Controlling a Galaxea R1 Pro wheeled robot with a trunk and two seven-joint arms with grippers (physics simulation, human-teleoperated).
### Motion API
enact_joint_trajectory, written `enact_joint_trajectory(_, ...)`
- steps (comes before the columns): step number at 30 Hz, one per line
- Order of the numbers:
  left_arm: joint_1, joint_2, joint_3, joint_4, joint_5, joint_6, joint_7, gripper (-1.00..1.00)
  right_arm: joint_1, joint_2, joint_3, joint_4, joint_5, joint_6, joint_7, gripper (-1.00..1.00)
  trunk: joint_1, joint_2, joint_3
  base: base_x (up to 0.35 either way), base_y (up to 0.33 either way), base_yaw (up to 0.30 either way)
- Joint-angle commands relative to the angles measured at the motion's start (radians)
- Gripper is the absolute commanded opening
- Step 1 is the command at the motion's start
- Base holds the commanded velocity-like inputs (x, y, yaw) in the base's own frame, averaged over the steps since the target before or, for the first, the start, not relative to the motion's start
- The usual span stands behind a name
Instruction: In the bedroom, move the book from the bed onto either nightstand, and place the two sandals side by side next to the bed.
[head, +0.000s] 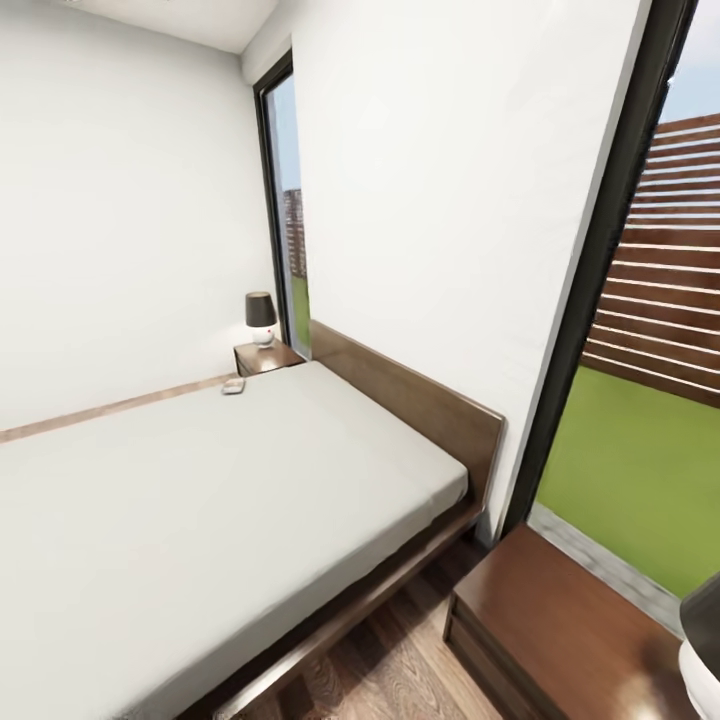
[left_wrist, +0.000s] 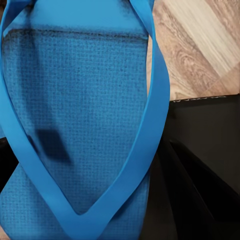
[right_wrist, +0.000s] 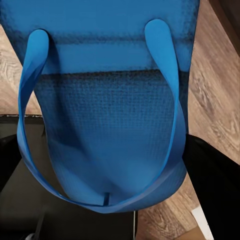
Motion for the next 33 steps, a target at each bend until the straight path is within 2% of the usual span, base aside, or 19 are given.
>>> enact_joint_trajectory(1,-0.001,0.000,-0.008,0.002,0.008,-0.003,-0.001,-1.00,-0.001,0.000,0.008,0.002,-0.012,-0.005,0.005,-1.00,0.001,-0.002,-0.003,-0.003,0.000,0.240)
enact_joint_trajectory(33,-0.001,-0.005,-0.008,0.002,0.008,-0.004,-0.001,-1.00,-0.001,0.000,0.008,0.002,-0.012,-0.005,0.005,-1.00,0.001,-0.002,-0.018,-0.046,0.002,0.251)
